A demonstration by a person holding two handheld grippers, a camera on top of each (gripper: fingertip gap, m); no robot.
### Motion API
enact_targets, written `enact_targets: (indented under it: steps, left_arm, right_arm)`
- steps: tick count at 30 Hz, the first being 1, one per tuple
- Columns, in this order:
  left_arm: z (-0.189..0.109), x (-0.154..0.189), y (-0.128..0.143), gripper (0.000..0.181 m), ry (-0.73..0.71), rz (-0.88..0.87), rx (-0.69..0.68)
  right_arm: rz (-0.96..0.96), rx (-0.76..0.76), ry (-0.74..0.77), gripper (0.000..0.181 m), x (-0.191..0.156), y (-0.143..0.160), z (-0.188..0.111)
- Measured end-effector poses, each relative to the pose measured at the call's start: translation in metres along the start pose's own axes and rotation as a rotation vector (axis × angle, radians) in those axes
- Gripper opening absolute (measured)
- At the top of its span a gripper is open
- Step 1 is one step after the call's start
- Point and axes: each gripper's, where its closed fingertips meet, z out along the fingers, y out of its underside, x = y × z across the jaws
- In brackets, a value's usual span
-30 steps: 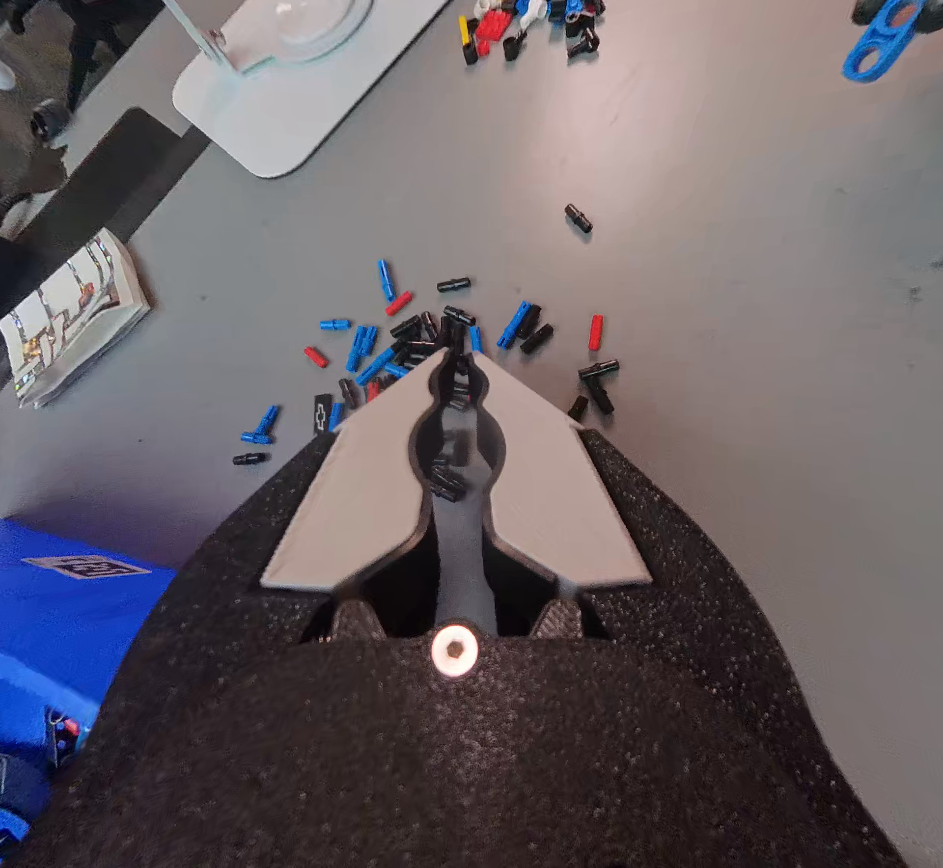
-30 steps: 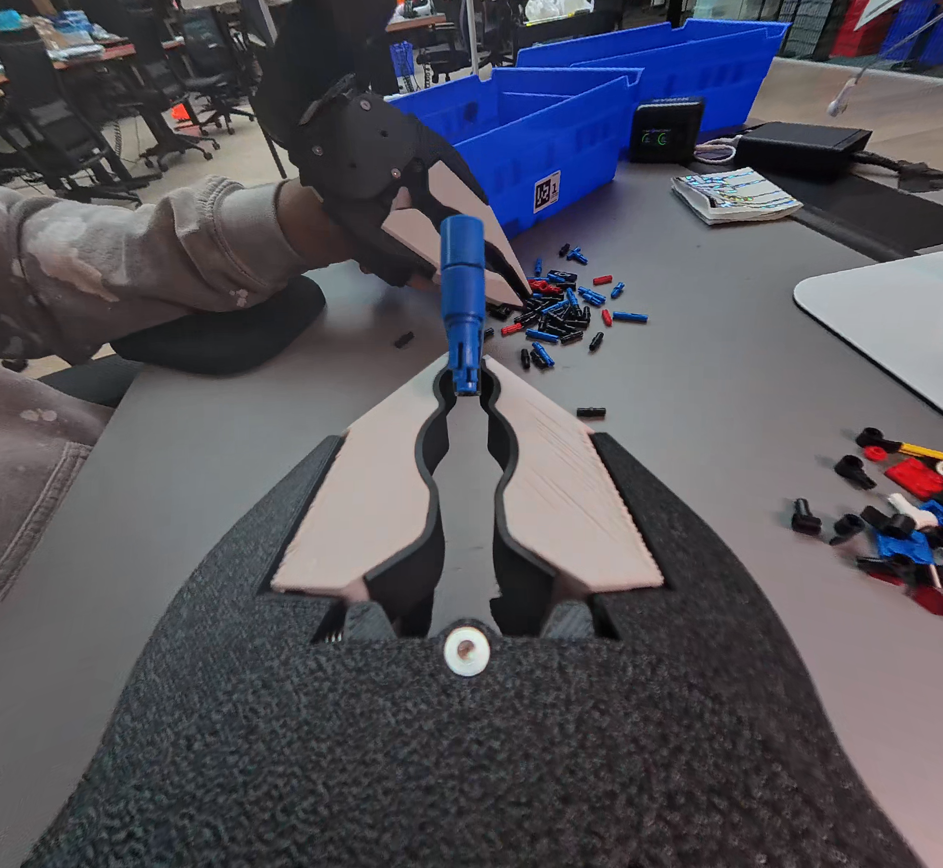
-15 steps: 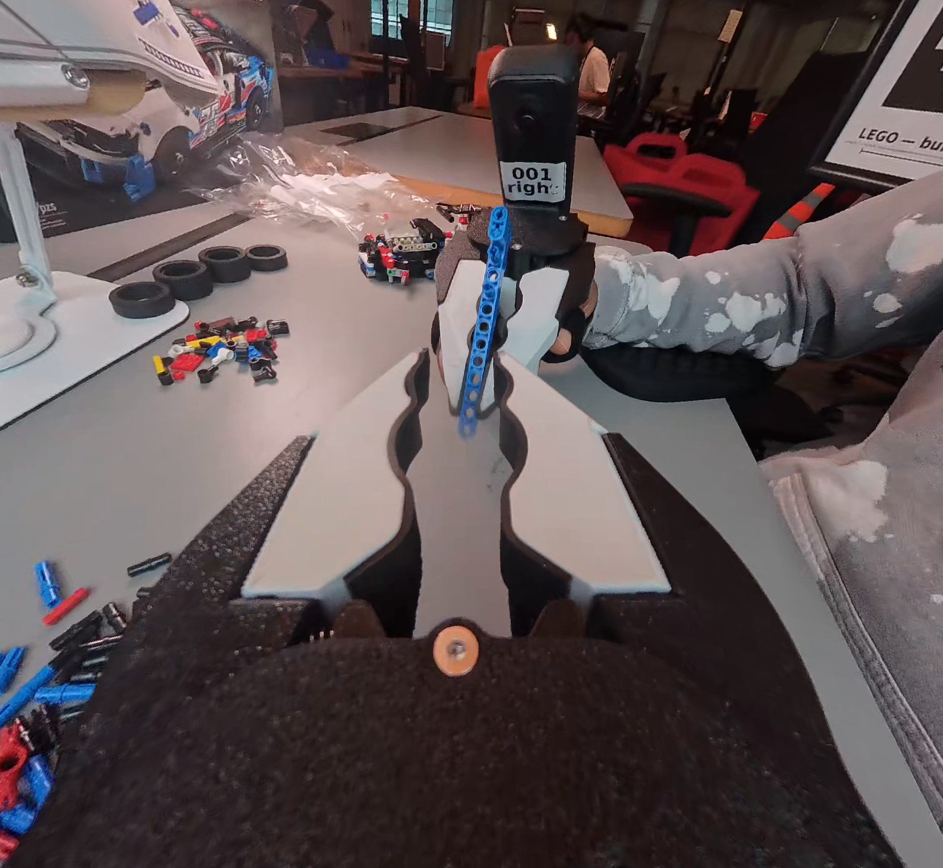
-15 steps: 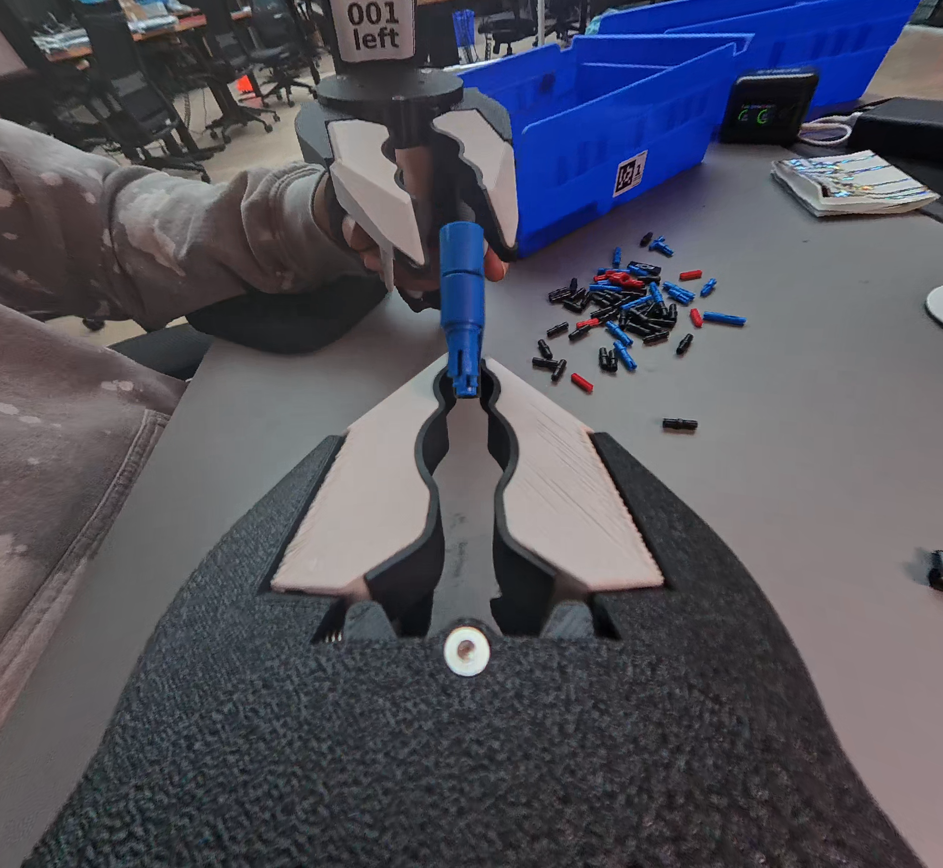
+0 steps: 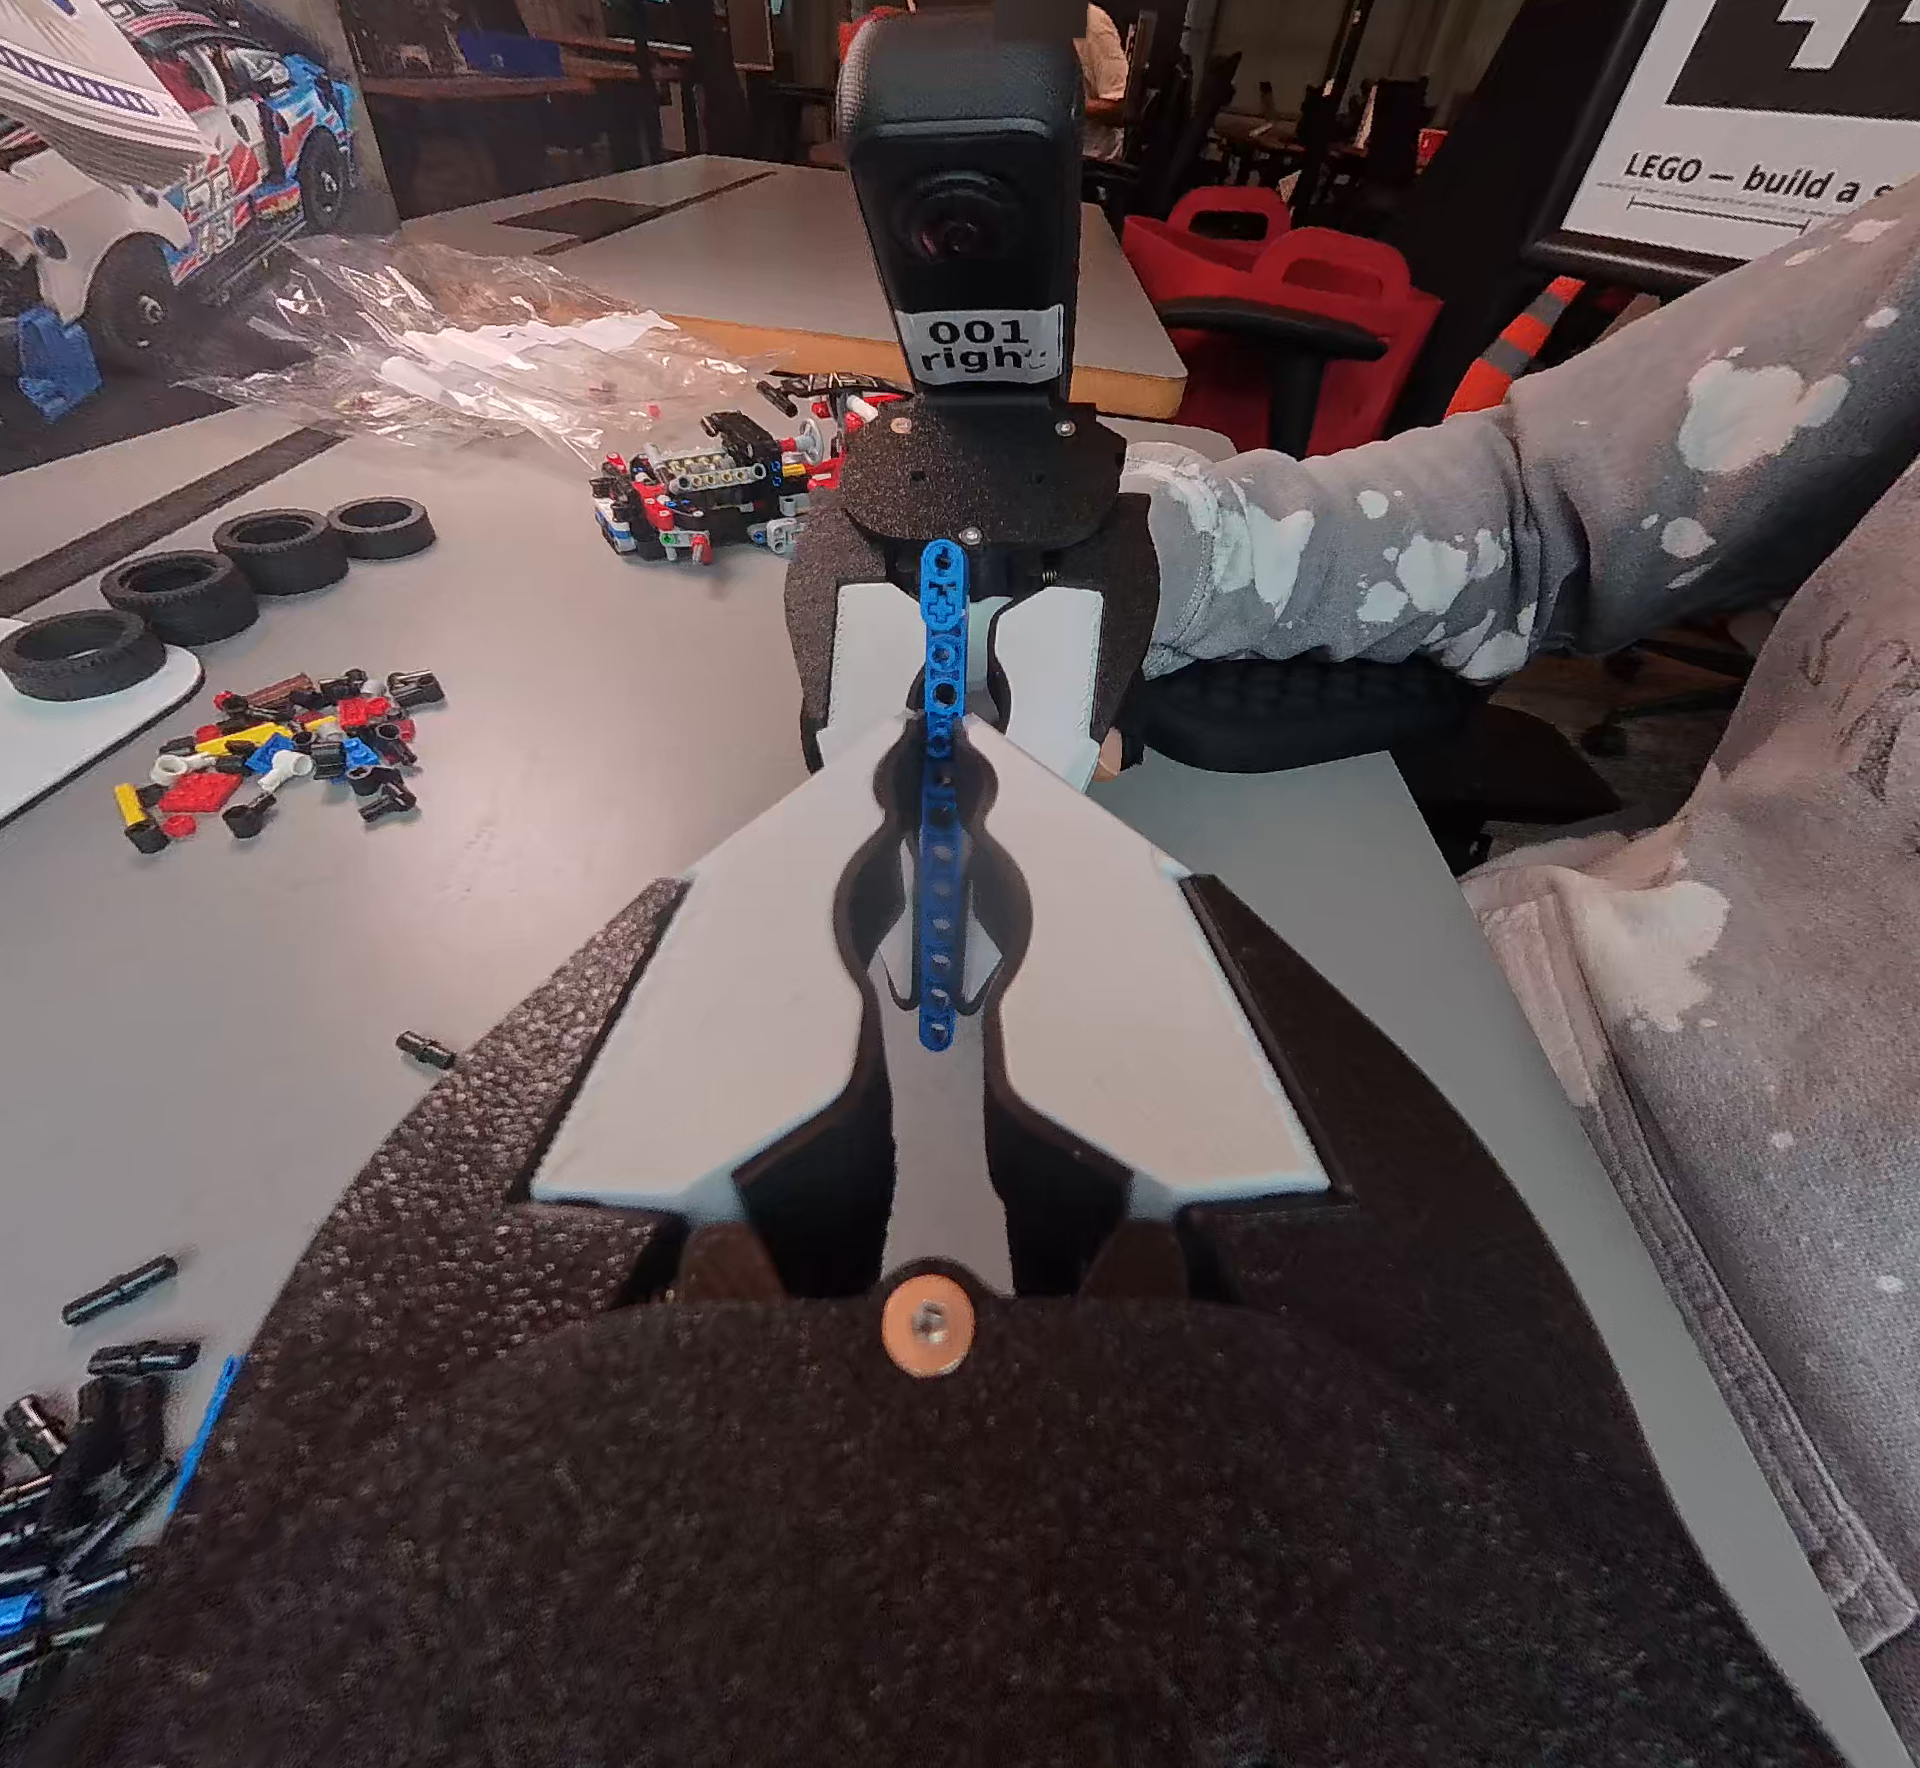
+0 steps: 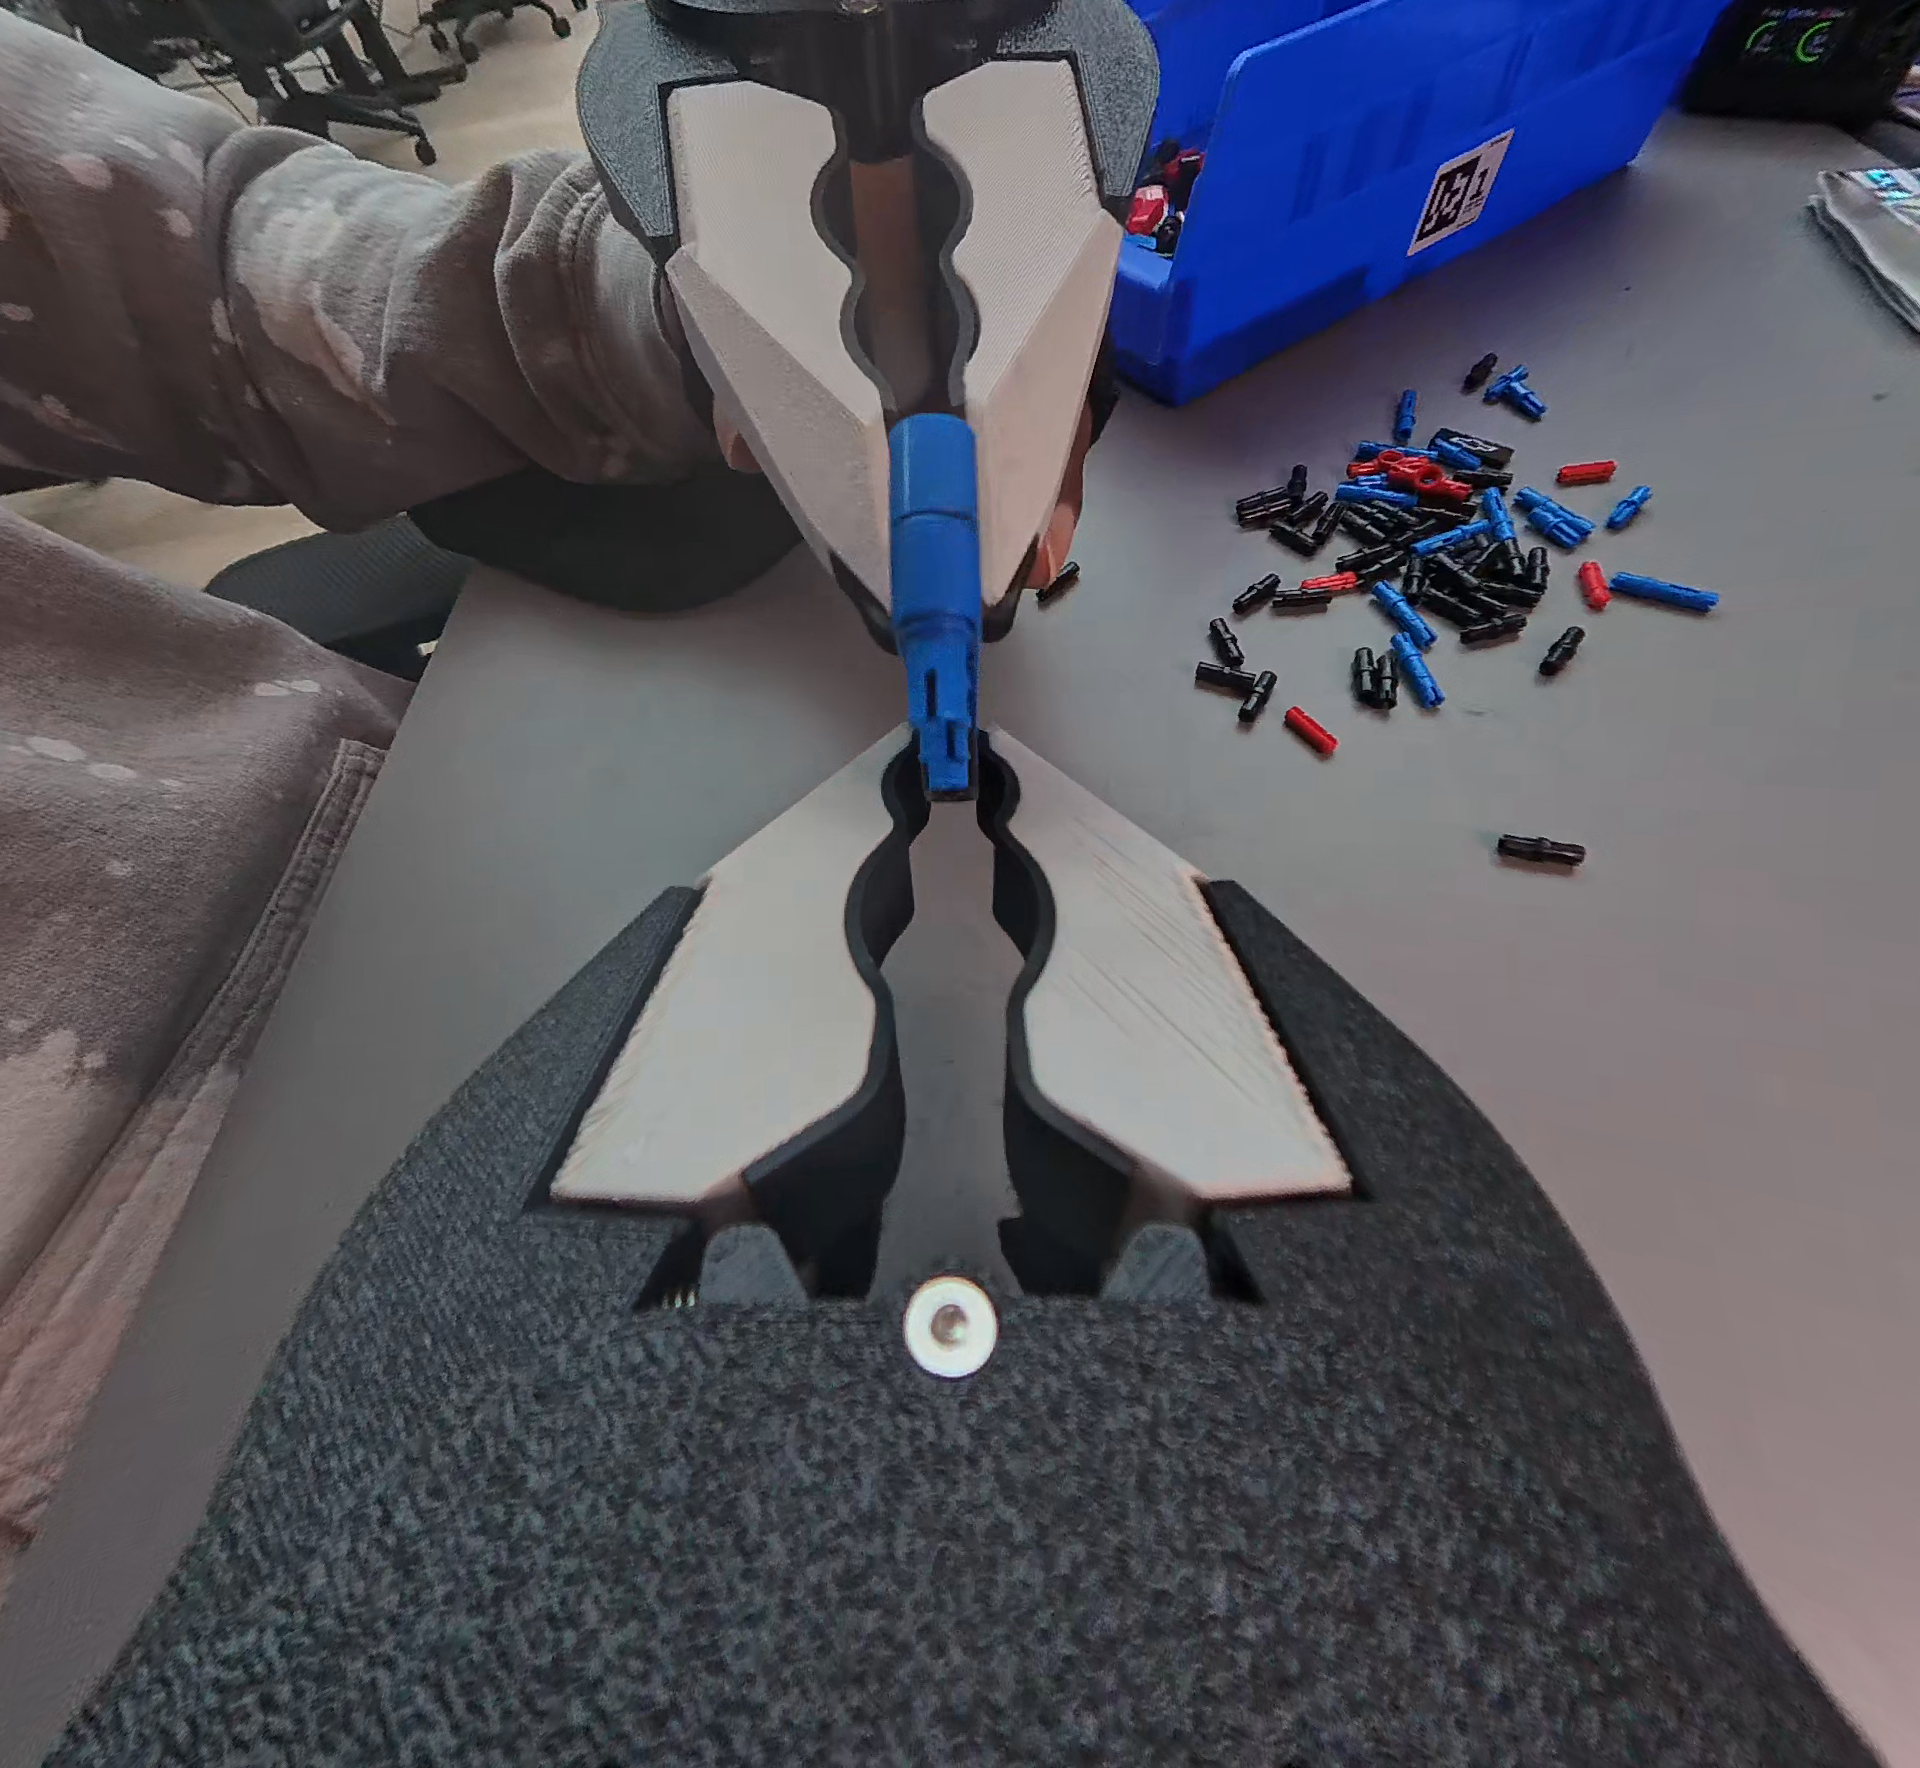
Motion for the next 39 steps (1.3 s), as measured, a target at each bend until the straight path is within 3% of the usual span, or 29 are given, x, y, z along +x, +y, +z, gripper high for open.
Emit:
enact_targets:
  steps: [13,18,20,26,31,39]
  left_arm:
    - [-0.03,0.0,-0.039,0.002,0.115,-0.149,0.27]
    - [-0.027,-0.002,-0.036,0.002,0.108,-0.163,0.263]
    - [-0.028,-0.003,-0.036,0.002,0.106,-0.17,0.269]
    - [-0.026,-0.006,-0.033,0.003,0.1,-0.195,0.26]
    - [-0.015,-0.006,-0.018,0.023,0.09,-0.219,0.167]
    - [-0.01,-0.007,-0.013,0.005,0.063,-0.246,0.125]
  right_arm:
    - [-0.09,0.377,0.018,0.017,-0.007,-0.061,-0.034]
    - [-0.071,0.487,0.038,0.016,-0.004,-0.077,-0.051]
    - [-0.072,0.469,0.045,0.005,-0.002,-0.074,-0.05]
    - [-0.03,0.481,0.03,0.004,0.001,-0.074,-0.052]
    - [0.025,0.478,0.026,0.005,0.005,-0.073,-0.052]
    - [0.179,0.606,-0.005,0.003,0.011,-0.088,-0.064]
